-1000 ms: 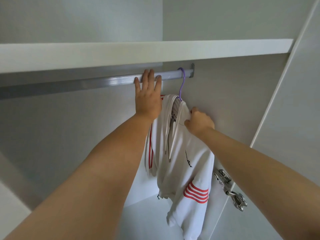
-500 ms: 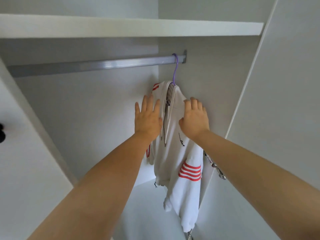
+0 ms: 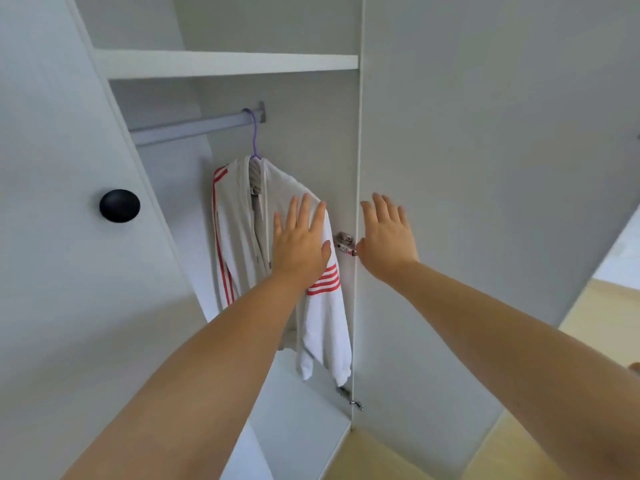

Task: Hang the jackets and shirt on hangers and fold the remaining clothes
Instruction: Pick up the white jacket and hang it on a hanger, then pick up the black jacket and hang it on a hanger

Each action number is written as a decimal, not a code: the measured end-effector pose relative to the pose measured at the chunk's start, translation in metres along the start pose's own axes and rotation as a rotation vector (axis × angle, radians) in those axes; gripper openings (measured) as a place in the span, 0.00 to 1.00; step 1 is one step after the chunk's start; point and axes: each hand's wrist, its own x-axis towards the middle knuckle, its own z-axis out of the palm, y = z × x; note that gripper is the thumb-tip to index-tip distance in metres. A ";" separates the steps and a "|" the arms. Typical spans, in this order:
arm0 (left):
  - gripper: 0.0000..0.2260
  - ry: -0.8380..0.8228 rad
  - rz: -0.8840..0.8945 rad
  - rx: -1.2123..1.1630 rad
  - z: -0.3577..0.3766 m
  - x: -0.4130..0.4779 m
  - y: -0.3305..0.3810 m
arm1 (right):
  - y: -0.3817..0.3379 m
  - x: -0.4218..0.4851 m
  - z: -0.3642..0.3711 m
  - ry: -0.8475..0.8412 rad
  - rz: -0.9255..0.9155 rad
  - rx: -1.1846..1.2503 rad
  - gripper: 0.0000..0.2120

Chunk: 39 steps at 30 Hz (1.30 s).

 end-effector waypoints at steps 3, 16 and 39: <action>0.30 0.002 0.185 -0.081 -0.009 -0.027 0.037 | 0.016 -0.056 -0.019 0.007 0.135 -0.058 0.31; 0.30 0.023 0.748 -0.295 -0.064 -0.085 0.260 | 0.139 -0.255 -0.143 0.089 0.685 -0.352 0.30; 0.30 0.103 1.527 -0.882 -0.141 -0.183 0.811 | 0.461 -0.536 -0.324 0.276 1.420 -0.781 0.29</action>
